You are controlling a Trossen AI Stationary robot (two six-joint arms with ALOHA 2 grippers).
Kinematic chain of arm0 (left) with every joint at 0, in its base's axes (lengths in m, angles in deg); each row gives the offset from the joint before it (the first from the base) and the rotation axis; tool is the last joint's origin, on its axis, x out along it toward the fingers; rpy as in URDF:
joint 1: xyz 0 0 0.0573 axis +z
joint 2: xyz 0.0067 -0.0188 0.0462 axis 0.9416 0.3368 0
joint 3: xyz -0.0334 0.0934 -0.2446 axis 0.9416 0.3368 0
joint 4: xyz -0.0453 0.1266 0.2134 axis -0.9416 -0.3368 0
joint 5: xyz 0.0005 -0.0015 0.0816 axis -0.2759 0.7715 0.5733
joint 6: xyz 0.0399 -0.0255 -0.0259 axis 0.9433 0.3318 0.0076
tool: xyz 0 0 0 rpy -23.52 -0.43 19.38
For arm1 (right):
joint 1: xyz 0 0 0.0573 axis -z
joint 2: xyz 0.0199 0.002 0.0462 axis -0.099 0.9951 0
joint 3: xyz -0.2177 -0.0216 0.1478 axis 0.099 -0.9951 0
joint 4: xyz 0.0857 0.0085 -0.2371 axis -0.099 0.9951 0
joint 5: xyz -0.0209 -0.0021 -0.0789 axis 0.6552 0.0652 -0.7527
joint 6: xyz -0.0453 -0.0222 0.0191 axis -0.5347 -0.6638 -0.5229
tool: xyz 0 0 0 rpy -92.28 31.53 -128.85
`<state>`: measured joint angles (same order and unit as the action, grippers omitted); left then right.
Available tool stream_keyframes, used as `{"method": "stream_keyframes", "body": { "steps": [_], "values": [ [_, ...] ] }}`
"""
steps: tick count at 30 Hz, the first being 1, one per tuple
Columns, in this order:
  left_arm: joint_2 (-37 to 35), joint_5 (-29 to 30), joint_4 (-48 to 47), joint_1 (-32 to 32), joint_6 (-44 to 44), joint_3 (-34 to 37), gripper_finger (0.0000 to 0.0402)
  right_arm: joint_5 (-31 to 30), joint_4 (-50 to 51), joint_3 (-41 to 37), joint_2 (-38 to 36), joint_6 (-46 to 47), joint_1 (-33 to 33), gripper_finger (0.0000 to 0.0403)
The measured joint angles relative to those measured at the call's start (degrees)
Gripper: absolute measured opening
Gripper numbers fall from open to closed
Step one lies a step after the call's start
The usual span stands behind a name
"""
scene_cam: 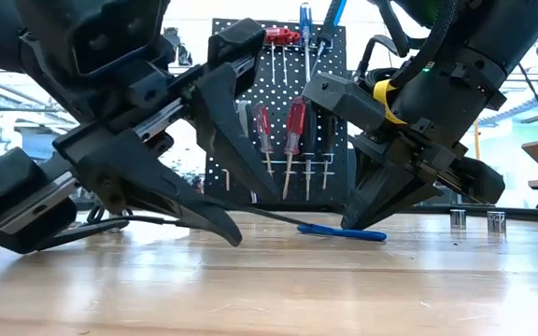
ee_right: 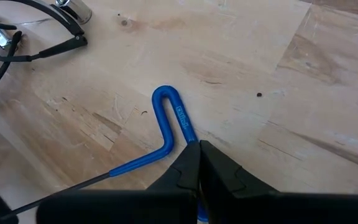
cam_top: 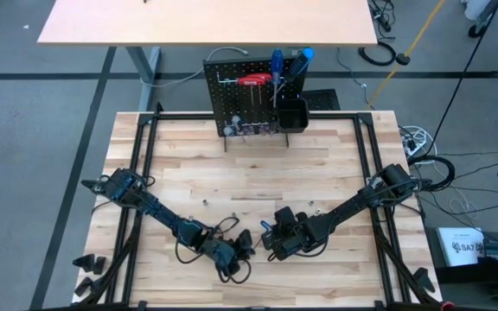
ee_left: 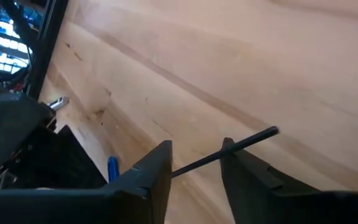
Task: Hang tools onto peg board
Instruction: Hang the pick tool on the peg board
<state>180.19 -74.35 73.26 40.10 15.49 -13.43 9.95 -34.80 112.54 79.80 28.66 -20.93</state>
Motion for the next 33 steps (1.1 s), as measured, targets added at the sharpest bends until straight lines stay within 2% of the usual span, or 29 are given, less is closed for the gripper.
{"method": "stream_keyframes", "body": {
  "steps": [4,7,9,12,15,21,24,28,33],
  "values": [
    [0.0,-1.4,0.4,0.0,0.0,0.0,0.0083,0.0,0.0,0.0,0.0,-0.1,0.0,0.0],
    [-0.2,-1.2,1.4,0.0,0.5,-0.2,0.0033,0.0,-0.1,0.0,0.0,-0.1,0.0,0.0],
    [-0.4,-0.2,2.9,-0.1,0.6,-0.4,0.0013,-0.1,-0.2,0.0,0.0,-0.6,0.0,0.0],
    [-0.3,2.6,5.2,-0.5,0.5,-0.3,0.0012,0.5,-0.1,0.3,-1.1,-3.5,-0.1,0.0001],
    [-0.4,2.9,7.1,-0.4,0.4,-0.3,0.001,1.2,0.0,0.5,-3.3,-9.3,-0.1,0.001],
    [-0.5,4.6,7.1,-0.3,0.0,-0.3,0.0008,-1.0,2.3,1.4,-11.3,-19.0,-0.3,0.0059],
    [-0.5,8.7,6.9,-0.3,-1.2,-0.2,0.0008,-5.5,5.6,1.2,-16.1,-20.1,-1.0,0.0083],
    [-2.3,15.2,7.4,-0.9,-2.8,-0.1,0.0007,-16.8,9.8,1.4,-22.8,-21.0,-5.4,0.0102],
    [-10.4,16.0,5.8,-0.6,-7.9,-0.1,0.0002,-32.0,14.9,1.4,-27.0,-17.0,-12.6,0.0106]
  ]
}}
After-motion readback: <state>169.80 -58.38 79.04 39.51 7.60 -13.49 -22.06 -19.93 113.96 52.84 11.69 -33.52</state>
